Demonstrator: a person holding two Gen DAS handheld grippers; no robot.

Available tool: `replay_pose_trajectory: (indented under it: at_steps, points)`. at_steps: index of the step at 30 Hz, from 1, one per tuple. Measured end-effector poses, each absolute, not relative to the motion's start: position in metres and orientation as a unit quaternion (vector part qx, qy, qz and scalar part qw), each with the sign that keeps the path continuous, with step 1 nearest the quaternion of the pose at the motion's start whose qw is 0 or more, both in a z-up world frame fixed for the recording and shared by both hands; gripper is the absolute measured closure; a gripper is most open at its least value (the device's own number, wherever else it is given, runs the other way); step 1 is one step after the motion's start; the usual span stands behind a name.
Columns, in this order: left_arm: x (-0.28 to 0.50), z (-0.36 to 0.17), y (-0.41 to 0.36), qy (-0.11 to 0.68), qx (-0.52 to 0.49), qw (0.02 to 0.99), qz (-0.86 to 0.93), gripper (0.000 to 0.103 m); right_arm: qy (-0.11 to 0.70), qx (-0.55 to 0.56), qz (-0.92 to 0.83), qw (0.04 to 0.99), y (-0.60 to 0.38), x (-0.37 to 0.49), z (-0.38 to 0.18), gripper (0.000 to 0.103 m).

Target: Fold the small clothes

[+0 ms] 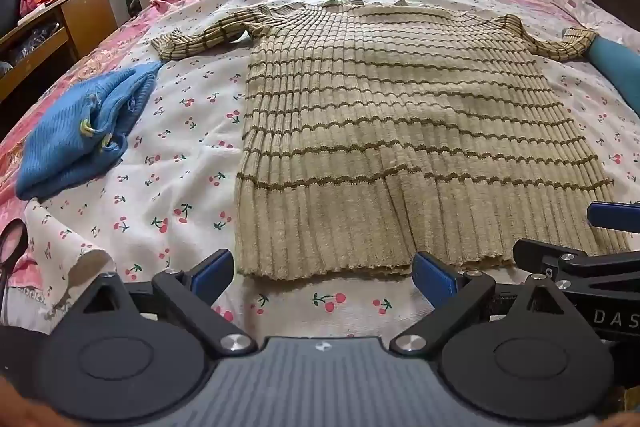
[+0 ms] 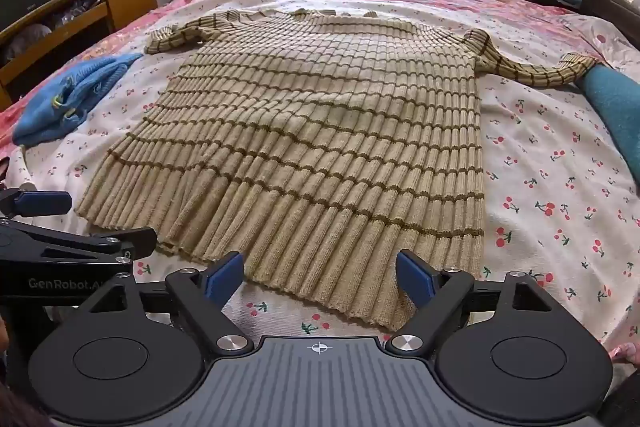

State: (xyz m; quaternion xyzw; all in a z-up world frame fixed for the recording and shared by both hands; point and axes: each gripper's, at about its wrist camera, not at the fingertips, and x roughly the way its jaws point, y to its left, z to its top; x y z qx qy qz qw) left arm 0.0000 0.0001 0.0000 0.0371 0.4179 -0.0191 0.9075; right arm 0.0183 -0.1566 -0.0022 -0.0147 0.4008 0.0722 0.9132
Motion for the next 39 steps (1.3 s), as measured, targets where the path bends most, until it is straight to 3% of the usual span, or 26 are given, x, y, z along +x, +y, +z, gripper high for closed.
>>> replay_pose_trajectory:
  at_steps: [39]
  points:
    - [0.002, -0.01, 0.002, 0.441, 0.024, 0.897, -0.029, 0.002, 0.405, -0.033, 0.065, 0.911, -0.155, 0.019, -0.008, 0.018]
